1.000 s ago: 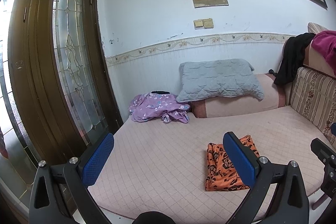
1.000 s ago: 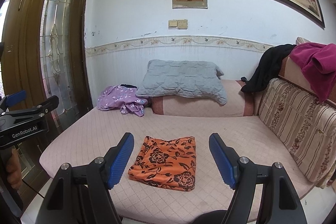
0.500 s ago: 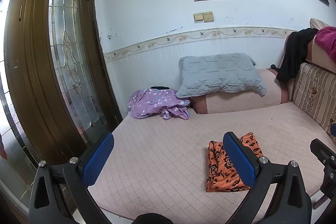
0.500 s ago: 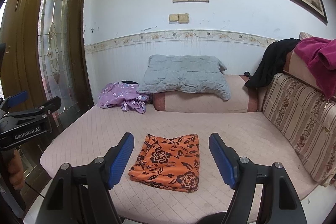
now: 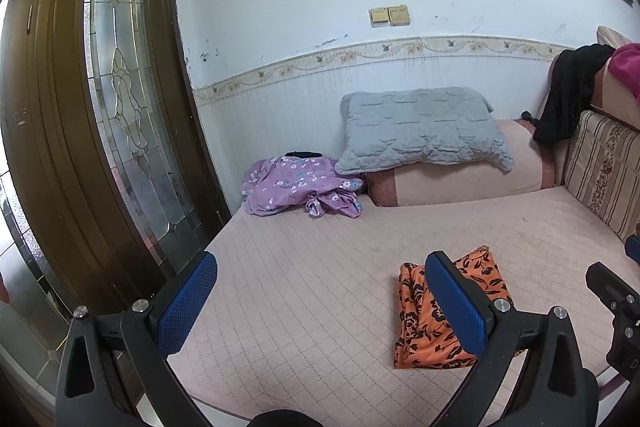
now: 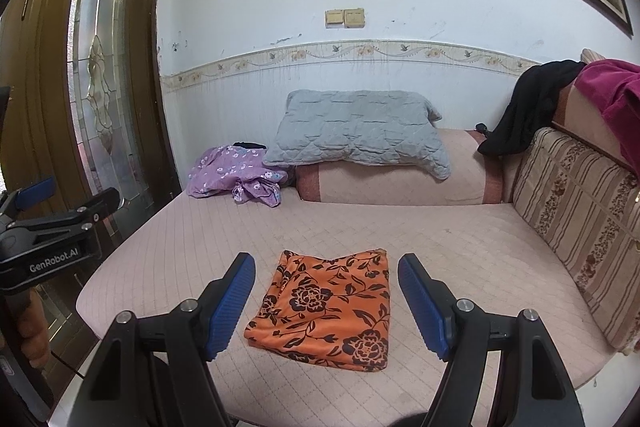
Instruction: Fold small clothes
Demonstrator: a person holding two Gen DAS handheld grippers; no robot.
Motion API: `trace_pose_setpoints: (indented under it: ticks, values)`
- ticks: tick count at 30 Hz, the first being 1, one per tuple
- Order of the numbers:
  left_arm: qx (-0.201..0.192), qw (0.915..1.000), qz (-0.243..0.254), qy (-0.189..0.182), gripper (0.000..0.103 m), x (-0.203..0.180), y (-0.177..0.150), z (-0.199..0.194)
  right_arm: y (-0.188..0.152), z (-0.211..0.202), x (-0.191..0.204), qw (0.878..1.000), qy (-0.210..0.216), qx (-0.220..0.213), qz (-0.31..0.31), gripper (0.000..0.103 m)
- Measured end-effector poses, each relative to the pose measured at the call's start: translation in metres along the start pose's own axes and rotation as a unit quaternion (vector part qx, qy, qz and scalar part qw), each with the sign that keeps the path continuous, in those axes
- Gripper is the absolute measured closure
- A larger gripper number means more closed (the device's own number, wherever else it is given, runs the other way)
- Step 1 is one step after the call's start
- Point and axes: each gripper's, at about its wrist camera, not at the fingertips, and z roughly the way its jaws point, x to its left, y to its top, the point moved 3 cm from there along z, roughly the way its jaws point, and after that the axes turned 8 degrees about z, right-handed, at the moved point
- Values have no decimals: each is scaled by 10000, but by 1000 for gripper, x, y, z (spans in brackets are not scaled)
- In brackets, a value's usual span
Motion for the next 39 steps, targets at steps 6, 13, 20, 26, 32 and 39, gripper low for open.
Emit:
trace_pose_setpoints:
  ticks: [6,13,20,26,32,39]
  values:
    - [89,10000,-3,21,0,-1,3,14,7,19,2,9999,100,45,11,26]
    - [155,9999,-32,31,0,1,7,24,14,27,6,9999,143,70,-17,26]
    - [125,9998,-112,54,0,7,9,26,18,30,10,9998,161,50,-44,26]
    - [218,9997,-125,59,0,7,7,36,17,39,14,9997,173,128,-78,26]
    - [247,9996,-150,23,0,9,6,42,18,44,18,9998,148,134,-76,26]
    - [146,9996,-245,-53,0,18,1,28,15,23,23,9999,69,24,-113,26]
